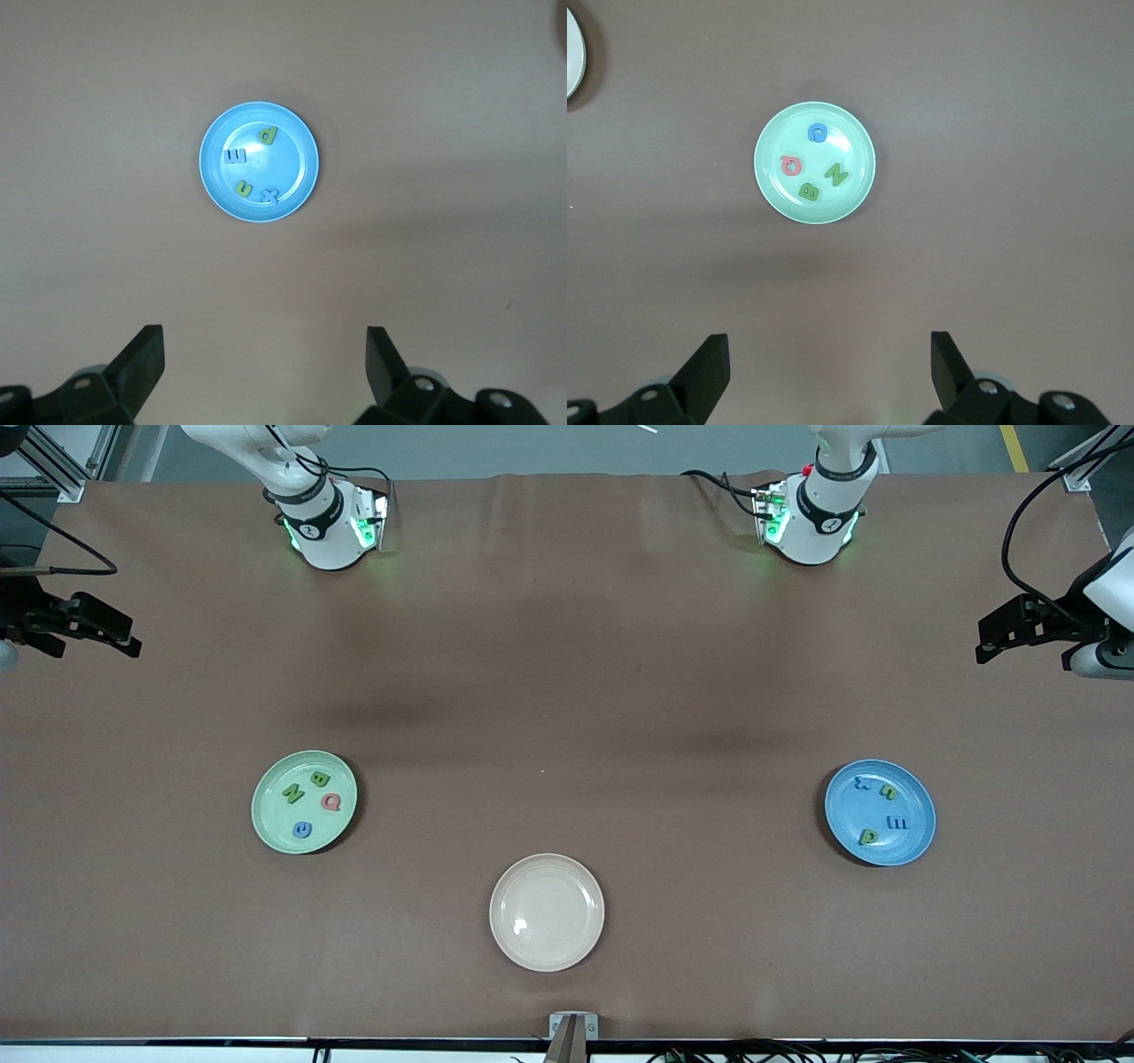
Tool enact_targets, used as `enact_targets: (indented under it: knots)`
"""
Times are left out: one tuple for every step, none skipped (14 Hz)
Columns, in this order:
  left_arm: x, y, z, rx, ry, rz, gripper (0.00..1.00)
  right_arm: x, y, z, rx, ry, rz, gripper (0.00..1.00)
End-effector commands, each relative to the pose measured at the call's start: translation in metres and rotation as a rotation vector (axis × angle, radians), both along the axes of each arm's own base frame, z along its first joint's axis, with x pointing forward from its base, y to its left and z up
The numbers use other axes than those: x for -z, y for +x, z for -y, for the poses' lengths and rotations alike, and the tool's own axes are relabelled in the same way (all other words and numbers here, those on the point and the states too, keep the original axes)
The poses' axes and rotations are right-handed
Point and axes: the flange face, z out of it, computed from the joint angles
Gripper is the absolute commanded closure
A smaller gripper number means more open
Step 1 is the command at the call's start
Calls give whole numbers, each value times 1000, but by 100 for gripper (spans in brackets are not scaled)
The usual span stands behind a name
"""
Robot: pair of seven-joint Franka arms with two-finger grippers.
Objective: Sort upper and lower case letters into plates
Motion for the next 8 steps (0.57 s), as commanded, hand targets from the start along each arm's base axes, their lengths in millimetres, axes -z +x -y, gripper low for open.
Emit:
enact_targets:
  knots:
    - [-2, -3, 0, 0, -34, -10, 0, -5, -3, 1, 5, 10, 10, 0]
    - [-1, -2, 1, -7, -59, -16, 0, -6, -3, 2, 4, 9, 11, 0]
    - [0, -2, 1, -9, -74, -18, 0, -6, -3, 2, 4, 9, 11, 0]
    - [0, -2, 1, -17, -77, -18, 0, -6, -3, 2, 4, 9, 13, 0]
    - [-1, -2, 0, -29, -78, -17, 0, -6, -3, 2, 4, 9, 13, 0]
    - [0, -2, 0, -32, -78, -18, 0, -6, -3, 2, 4, 9, 13, 0]
    - [1, -2, 0, -32, -78, -20, 0, -6, -3, 2, 4, 9, 13, 0]
    - [1, -2, 0, -32, -78, -20, 0, -6, -3, 2, 4, 9, 13, 0]
